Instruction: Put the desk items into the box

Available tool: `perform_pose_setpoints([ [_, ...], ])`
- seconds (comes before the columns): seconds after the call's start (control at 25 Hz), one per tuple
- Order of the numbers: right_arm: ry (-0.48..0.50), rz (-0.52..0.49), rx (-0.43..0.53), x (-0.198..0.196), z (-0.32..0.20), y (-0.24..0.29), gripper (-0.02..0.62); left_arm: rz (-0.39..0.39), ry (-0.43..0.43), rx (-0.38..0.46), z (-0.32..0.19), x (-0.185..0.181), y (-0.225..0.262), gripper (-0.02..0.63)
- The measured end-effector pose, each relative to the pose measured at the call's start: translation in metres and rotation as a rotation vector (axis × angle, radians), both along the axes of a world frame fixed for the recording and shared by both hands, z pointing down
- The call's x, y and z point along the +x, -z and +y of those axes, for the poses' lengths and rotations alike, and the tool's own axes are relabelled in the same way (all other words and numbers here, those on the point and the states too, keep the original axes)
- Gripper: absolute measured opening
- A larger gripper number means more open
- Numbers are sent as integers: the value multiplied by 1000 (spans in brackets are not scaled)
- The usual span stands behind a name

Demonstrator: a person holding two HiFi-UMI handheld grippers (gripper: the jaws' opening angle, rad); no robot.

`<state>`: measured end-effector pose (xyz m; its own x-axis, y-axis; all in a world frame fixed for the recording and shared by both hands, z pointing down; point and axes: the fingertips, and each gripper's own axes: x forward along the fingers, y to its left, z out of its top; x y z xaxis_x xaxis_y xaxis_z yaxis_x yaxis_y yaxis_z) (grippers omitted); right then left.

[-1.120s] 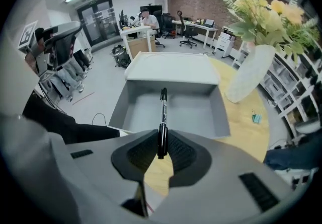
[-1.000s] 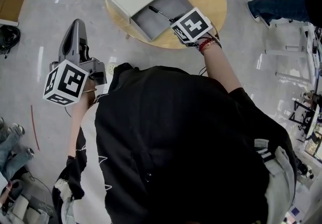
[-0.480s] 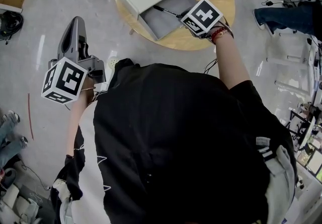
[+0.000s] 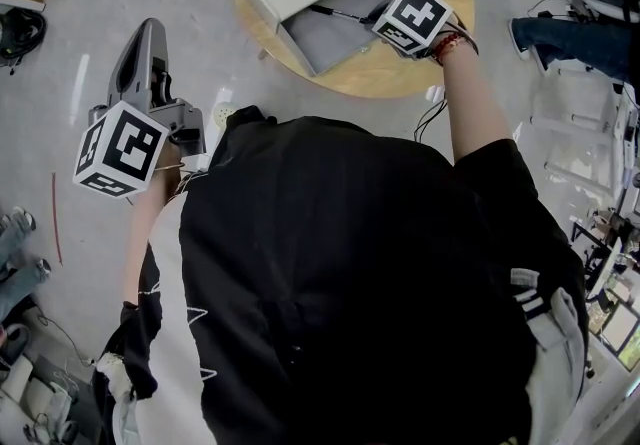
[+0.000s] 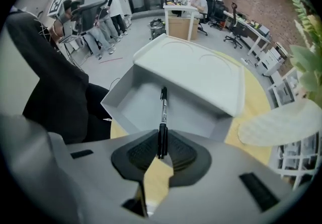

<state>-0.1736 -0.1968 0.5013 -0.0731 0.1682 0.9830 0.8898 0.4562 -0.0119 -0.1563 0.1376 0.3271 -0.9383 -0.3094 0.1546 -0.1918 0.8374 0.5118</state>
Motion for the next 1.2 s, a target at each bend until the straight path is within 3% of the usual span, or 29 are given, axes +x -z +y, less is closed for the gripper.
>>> perform_pose_setpoints([
  [0.24, 168, 4, -38, -3, 16, -6, 63, -2, 6, -14, 8, -4, 1, 11],
  [0.48, 255, -7, 34, -12, 8, -17, 63, 14, 3, -9, 10, -9, -1, 11],
  [0.8, 294, 9, 122, -21, 2, -35, 60, 36, 11, -3, 19, -14, -13, 11],
  [1.2, 309, 24, 162, -24, -1, -53, 54, 31, 21, -13, 30, -19, -13, 11],
])
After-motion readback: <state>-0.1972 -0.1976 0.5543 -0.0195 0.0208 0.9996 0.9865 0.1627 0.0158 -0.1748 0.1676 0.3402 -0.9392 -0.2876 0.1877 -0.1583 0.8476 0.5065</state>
